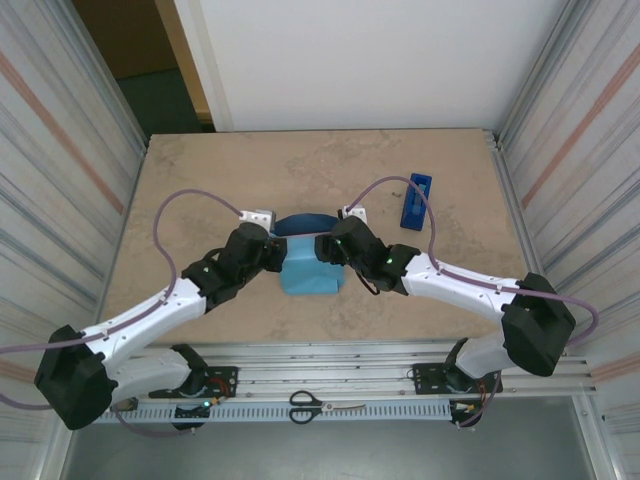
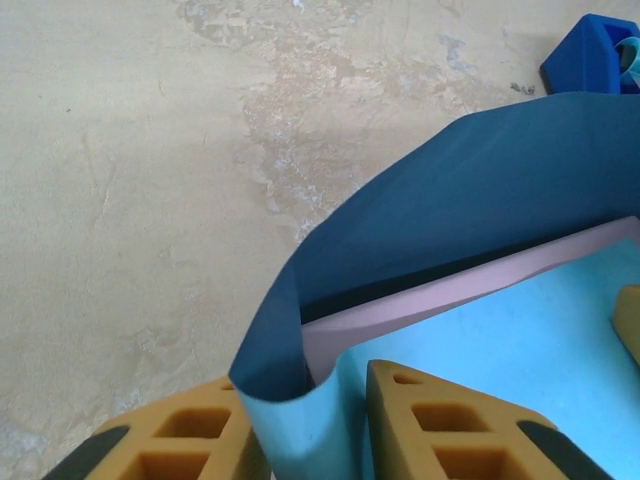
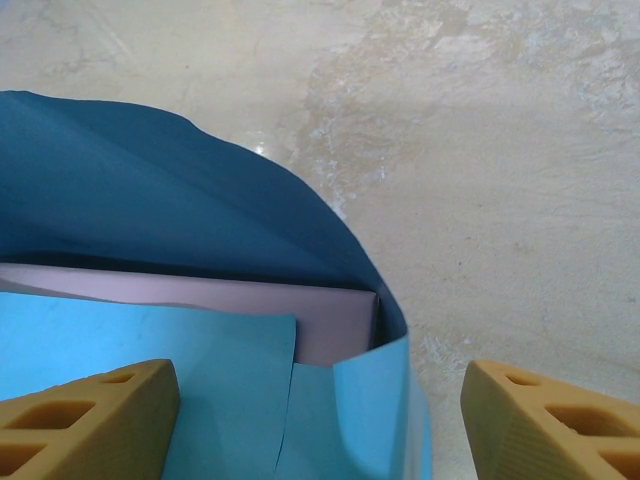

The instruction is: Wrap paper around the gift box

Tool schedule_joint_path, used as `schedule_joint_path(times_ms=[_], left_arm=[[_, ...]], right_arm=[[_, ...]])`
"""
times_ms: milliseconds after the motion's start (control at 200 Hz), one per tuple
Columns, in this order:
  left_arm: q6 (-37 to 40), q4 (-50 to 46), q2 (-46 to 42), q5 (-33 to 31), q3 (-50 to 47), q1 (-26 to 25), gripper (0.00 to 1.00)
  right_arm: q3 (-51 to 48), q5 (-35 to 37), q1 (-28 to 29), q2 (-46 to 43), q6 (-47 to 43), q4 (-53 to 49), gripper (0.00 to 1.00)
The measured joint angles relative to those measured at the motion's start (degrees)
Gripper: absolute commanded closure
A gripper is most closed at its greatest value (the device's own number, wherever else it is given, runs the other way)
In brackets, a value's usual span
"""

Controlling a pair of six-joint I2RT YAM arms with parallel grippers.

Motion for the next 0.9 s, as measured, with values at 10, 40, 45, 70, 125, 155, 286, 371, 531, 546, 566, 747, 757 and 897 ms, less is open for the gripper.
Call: schedule_joint_path(times_ms=[10, 40, 45, 70, 125, 155, 286, 371, 531, 546, 566, 747, 757, 897], left_arm=[[0.00, 0.02, 0.07, -0.04, -0.07, -0.04, 0.74], [-0.02, 0.07, 0.33, -0.24, -0.26, -0.28, 0.74], [-0.02, 0.07, 0.35, -0.28, -0.28, -0.33, 0.74], [-0.02, 0.20, 0.55, -0.63, -0.42, -0.57, 0.75], [-0.04, 0.79, 0.68, -1.27, -0.50, -1.09, 0.76], [-0.04, 0.92, 0.81, -1.66, -0.50, -1.40, 0.77], [-0.04, 1.57, 1.29, -2.82, -0.50, -2.12, 0.82], [-0.04, 1.55, 1.29, -3.26, -0.50, -2.27, 0.83], [-0.02, 1.31, 1.29, -3.85, -0.42, -2.27, 0.80], [0.00, 1.18, 1.29, -3.98, -0.35, -2.27, 0.78], [-0.02, 0.90, 1.29, -4.04, -0.20, -2.27, 0.75], [-0.22, -1.42, 1.66, -5.16, 1.60, -2.27, 0.83], [-0.13, -1.53, 1.70, -5.25, 1.73, -2.27, 0.84], [-0.44, -2.03, 2.64, -5.53, 2.49, -2.27, 1.00]], right_arm=[[0.00, 0.00, 0.00, 0.00, 0.00, 0.00, 0.27], [0.00, 0.00, -0.02, 0.00, -0.02, 0.00, 0.26], [0.00, 0.00, -0.02, 0.00, -0.02, 0.00, 0.27], [0.00, -0.02, 0.00, 0.00, -0.02, -0.02, 0.27], [0.00, 0.00, 0.00, 0.00, -0.02, -0.02, 0.27], [0.00, 0.00, 0.00, 0.00, 0.00, -0.04, 0.27], [0.00, 0.33, 0.22, 0.00, 0.00, -0.04, 0.27], [0.00, 0.66, 0.33, 0.00, 0.00, -0.07, 0.27], [0.00, 1.05, 0.44, 0.00, -0.02, -0.11, 0.27], [0.00, 1.07, 0.46, 0.00, 0.00, -0.13, 0.27], [0.00, 1.09, 0.48, 0.00, 0.00, -0.20, 0.27], [0.00, 1.11, 0.48, -0.11, 0.00, -0.39, 0.27], [0.00, 1.11, 0.48, -0.11, 0.00, -0.42, 0.27], [0.00, 1.29, 0.63, -0.33, -0.02, -0.79, 0.26]])
